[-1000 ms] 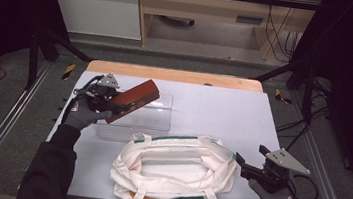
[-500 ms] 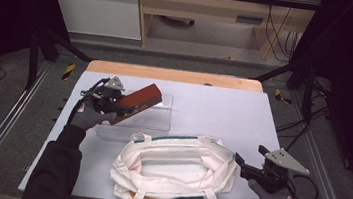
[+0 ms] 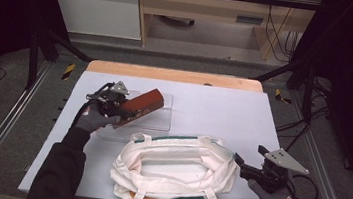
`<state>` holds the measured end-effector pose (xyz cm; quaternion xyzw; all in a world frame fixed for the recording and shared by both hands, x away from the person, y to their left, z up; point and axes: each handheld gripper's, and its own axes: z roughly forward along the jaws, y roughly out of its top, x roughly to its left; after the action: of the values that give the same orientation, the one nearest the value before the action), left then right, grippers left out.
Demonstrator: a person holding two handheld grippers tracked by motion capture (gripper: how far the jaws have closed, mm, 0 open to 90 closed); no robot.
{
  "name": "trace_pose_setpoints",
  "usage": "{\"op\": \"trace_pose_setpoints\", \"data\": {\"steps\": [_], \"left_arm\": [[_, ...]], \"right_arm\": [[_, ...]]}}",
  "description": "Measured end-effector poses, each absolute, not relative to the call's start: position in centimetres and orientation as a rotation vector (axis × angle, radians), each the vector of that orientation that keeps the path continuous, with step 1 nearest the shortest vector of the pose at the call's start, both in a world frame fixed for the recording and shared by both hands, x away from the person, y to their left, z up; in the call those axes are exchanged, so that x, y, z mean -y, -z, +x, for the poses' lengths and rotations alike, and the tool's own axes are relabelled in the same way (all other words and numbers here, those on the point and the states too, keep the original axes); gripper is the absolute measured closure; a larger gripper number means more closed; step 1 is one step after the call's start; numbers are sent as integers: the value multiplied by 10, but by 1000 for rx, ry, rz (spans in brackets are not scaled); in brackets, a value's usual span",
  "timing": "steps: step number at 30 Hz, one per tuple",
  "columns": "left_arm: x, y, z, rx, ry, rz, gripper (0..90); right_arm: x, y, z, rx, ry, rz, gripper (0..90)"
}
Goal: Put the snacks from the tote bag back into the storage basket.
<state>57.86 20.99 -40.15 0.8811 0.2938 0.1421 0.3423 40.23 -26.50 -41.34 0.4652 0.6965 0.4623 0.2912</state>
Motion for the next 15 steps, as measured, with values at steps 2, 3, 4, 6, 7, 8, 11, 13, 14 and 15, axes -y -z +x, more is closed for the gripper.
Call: {"op": "trace_pose_setpoints", "data": {"steps": [2, 3, 4, 6, 7, 8, 11, 13, 14, 15], "left_arm": [[-210, 403, 579, -766, -363, 2300, 425], [-209, 406, 580, -771, -355, 2316, 425], [-209, 408, 580, -774, -350, 2319, 425], [-208, 410, 580, -776, -349, 2318, 424], [-208, 411, 581, -775, -342, 2326, 424], [-207, 412, 581, -777, -341, 2330, 424], [-206, 413, 581, -781, -341, 2337, 423], [-206, 414, 582, -795, -337, 2339, 422], [-206, 414, 582, -801, -337, 2345, 421], [-205, 415, 583, -805, -337, 2349, 420]], "right_arm": [[265, 413, 402, -1858, -1232, 1240, 151], [265, 414, 403, -1858, -1229, 1235, 151], [264, 414, 403, -1859, -1229, 1237, 151], [264, 414, 403, -1860, -1228, 1237, 151], [264, 414, 403, -1860, -1228, 1237, 151], [264, 414, 403, -1861, -1230, 1239, 151], [264, 414, 403, -1860, -1229, 1237, 151], [264, 414, 403, -1864, -1228, 1238, 151], [264, 414, 403, -1865, -1227, 1235, 151], [263, 414, 403, -1866, -1227, 1236, 151]]}}
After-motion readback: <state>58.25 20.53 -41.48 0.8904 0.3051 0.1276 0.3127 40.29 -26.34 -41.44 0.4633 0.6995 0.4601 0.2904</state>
